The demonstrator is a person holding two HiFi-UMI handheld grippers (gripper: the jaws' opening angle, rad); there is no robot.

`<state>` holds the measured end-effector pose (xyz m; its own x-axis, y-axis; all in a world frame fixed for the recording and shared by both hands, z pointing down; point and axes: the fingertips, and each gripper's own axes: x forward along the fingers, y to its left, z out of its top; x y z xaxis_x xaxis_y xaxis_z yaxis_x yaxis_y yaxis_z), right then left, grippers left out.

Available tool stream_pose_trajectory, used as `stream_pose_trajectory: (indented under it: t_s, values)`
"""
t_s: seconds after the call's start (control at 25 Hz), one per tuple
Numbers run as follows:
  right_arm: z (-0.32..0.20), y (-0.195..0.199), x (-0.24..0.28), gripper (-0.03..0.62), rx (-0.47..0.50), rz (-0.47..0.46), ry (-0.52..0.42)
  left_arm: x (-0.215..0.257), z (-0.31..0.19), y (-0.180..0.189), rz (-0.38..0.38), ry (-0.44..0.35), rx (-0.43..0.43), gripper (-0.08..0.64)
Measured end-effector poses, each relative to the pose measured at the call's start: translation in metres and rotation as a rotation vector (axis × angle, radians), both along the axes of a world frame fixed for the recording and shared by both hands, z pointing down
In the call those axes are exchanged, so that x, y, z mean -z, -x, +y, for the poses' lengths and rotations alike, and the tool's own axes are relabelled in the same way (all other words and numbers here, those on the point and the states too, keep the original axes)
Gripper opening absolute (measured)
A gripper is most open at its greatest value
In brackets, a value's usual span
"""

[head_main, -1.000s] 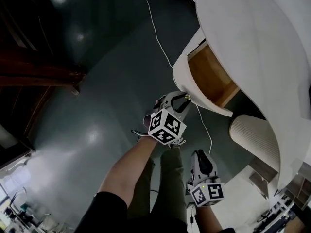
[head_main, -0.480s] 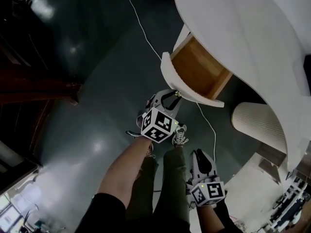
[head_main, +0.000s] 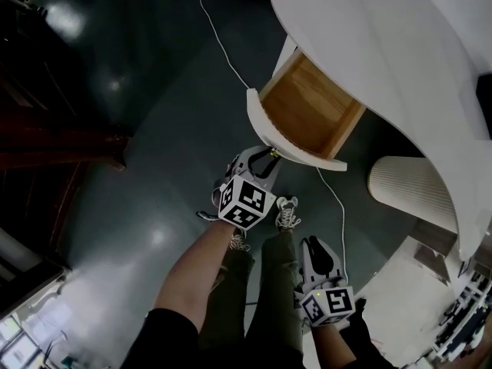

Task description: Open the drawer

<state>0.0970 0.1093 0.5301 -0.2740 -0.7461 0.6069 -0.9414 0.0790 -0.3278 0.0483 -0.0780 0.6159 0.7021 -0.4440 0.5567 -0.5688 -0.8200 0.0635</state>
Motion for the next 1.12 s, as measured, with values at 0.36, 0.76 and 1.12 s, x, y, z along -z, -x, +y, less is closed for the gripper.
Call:
stream_pose_trajectory:
  t_s: [0.36,0.76,1.12]
  values:
    - [0.016,0.01,0.002,0.067,-0.013,-0.008,-0.003,-0.003,0.011,0.013,-0.022,0.008,0.01,0.114]
    - [0.027,0.001,0.017,0.067,-0.027,-0.016,-0.009,-0.008,0.018,0.018,-0.068,0.045,0.021,0.114]
    - [0.028,-0.005,0.042,0.067,-0.019,-0.001,-0.046,-0.01,0.029,0.021,-0.152,0.1,0.03,0.151]
